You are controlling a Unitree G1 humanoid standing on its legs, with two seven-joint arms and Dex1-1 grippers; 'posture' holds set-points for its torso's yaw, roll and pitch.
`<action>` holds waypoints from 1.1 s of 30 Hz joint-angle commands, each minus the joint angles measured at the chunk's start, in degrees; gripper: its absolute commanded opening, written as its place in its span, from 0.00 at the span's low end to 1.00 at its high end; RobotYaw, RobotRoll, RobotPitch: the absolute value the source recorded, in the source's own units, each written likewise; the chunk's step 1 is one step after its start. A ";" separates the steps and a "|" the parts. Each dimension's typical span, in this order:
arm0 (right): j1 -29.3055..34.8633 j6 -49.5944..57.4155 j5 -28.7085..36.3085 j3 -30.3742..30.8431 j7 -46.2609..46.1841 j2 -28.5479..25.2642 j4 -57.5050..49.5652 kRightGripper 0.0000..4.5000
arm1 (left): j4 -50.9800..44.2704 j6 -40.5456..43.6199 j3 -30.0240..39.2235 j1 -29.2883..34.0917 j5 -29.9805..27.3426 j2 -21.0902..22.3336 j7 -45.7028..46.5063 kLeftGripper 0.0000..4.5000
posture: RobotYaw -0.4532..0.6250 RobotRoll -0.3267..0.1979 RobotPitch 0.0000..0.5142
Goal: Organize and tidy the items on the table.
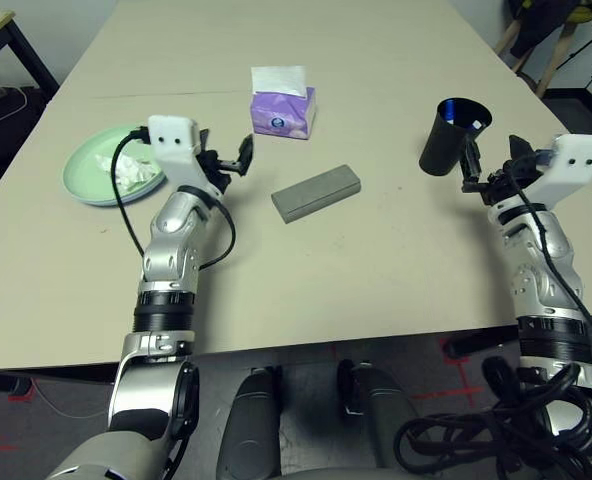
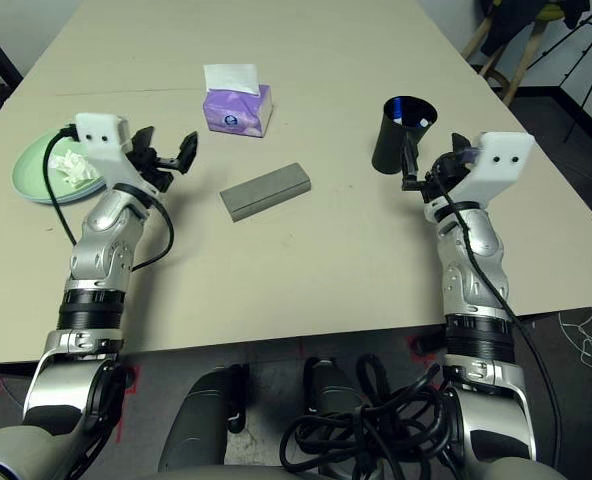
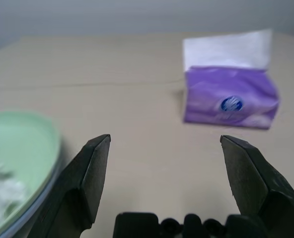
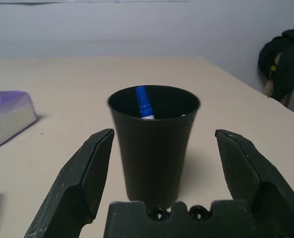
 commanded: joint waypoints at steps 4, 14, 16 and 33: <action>0.44 -7.30 0.33 1.74 8.27 -2.23 4.12 0.99 | -0.78 -3.90 3.65 4.81 -0.35 4.58 -0.95 1.00 | 0.54 0.62 0.21; 2.18 -8.85 2.63 -0.70 7.54 -1.57 5.81 0.99 | 8.69 -15.75 8.32 4.32 1.33 6.66 4.44 1.00 | 0.52 0.62 0.20; 2.74 -9.11 2.62 -0.97 7.00 -1.83 6.04 0.99 | 10.37 -15.88 8.39 4.00 0.45 6.55 3.89 1.00 | 0.51 0.62 0.20; 5.42 -6.08 2.57 -2.48 0.48 -1.33 5.55 0.99 | 15.67 -17.71 8.33 3.01 -1.74 7.20 -1.21 1.00 | 0.47 0.62 0.21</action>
